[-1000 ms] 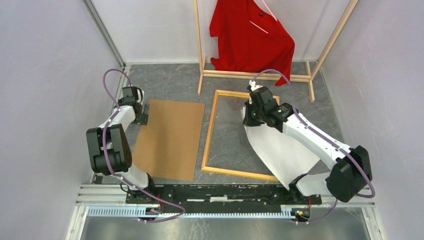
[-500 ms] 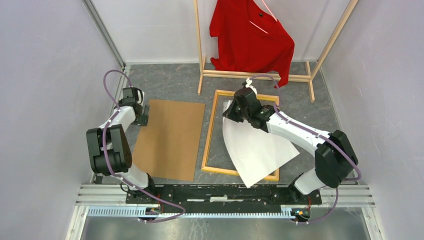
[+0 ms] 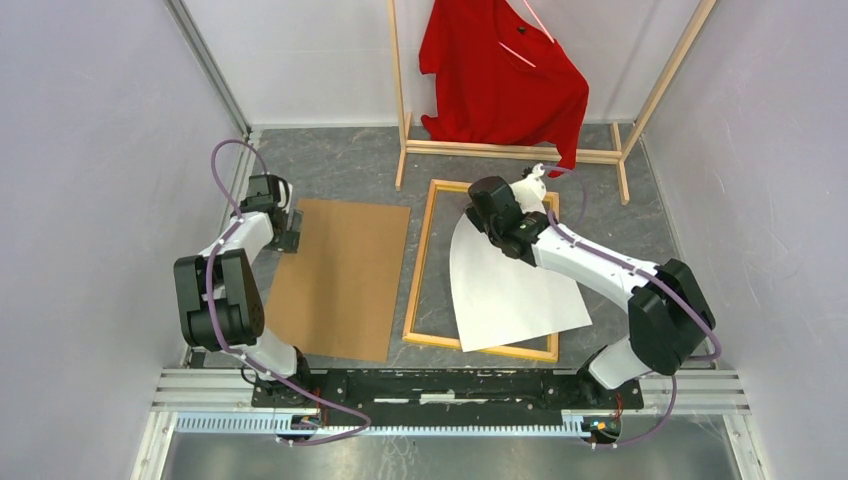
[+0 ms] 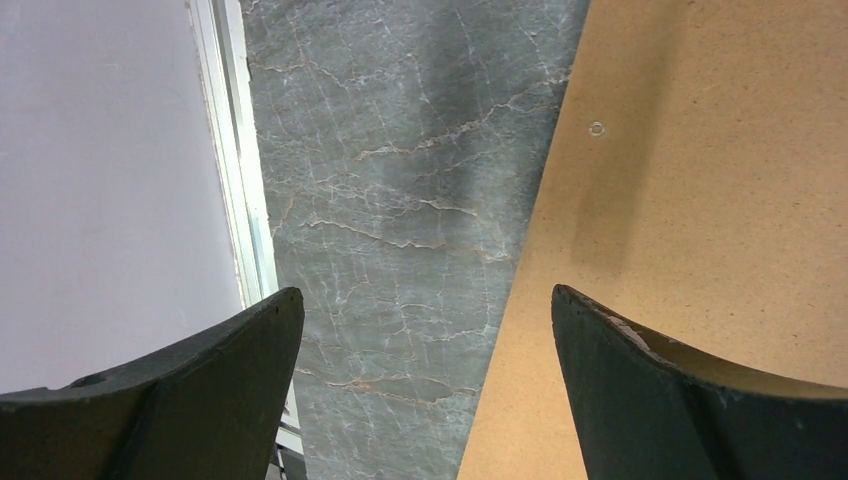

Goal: Put the photo into the frame
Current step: Turn over the photo from the photo frame.

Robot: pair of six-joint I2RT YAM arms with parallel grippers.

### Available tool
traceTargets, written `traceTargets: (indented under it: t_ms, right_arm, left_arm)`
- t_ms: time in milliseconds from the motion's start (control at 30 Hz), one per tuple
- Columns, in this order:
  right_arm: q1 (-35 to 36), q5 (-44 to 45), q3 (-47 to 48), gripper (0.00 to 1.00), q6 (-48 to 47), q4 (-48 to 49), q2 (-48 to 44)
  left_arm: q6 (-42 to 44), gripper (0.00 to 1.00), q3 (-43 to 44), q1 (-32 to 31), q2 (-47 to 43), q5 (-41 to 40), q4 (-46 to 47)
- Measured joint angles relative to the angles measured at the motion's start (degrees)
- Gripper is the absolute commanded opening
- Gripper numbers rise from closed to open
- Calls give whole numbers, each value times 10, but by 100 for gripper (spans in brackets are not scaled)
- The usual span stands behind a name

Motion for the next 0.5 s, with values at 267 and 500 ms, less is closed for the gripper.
traceTargets:
  t_ms: [267, 500]
  right_arm:
    - [14, 59, 13, 0, 108, -11, 54]
    - [42, 87, 63, 0, 176, -28, 101]
  left_arm:
    - [0, 100, 0, -13, -9, 0, -8]
    - [0, 100, -3, -21, -20, 0, -11]
